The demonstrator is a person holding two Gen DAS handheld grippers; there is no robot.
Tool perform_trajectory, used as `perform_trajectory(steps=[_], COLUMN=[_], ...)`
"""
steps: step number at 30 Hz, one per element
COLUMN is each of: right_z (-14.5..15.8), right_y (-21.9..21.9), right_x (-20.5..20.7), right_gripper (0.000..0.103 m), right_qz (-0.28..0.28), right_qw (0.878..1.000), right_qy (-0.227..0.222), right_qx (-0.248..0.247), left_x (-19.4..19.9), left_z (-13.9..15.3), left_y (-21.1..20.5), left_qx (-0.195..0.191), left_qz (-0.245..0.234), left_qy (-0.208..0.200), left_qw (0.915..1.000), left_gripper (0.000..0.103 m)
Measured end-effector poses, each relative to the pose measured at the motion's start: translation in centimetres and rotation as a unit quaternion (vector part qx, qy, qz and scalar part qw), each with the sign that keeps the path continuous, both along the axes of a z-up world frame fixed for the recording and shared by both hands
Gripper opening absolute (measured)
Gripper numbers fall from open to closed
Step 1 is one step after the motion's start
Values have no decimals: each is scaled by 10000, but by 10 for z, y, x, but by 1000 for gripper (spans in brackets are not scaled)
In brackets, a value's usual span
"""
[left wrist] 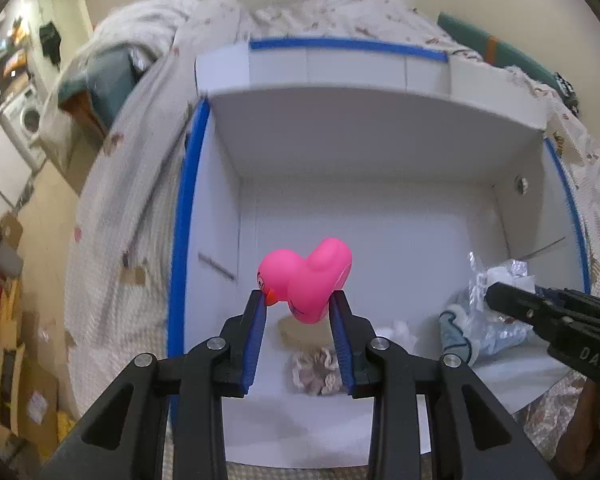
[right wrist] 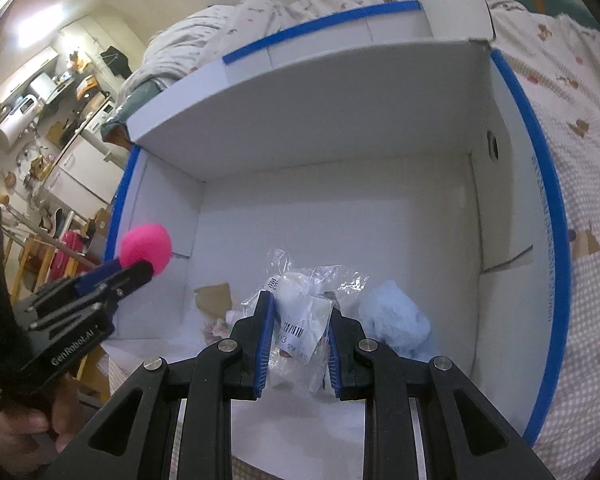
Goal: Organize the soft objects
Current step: 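Lift and carry the duck and plastic bag over the box with both tools, then open both tools to drop the duck and bag into the box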
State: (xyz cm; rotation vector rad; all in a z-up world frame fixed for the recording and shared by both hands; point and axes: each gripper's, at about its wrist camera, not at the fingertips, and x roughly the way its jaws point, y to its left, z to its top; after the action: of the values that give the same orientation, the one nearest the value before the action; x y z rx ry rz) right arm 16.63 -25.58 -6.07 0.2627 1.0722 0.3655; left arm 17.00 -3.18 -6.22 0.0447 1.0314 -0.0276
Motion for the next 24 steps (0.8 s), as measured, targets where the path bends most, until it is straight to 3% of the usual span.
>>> perform_trajectory(steps=[7, 15, 24], right_z=[-13, -20, -22], right_y=[14, 31, 37], right_x=[2, 2, 7], right_gripper=[26, 26, 26], right_qz=[164, 477, 533], right_qw=[9997, 9979, 9973], right_qy=[195, 312, 321], right_qx=[-61, -300, -383], left_x=[-3, -11, -10], left_z=[-8, -8, -13], left_y=[-6, -22, -15], left_qx=[-191, 200, 302], left_qz=[-180, -385, -227], left_qy=[237, 149, 229], left_qw=[9994, 9990, 9990], left_gripper=[29, 30, 30])
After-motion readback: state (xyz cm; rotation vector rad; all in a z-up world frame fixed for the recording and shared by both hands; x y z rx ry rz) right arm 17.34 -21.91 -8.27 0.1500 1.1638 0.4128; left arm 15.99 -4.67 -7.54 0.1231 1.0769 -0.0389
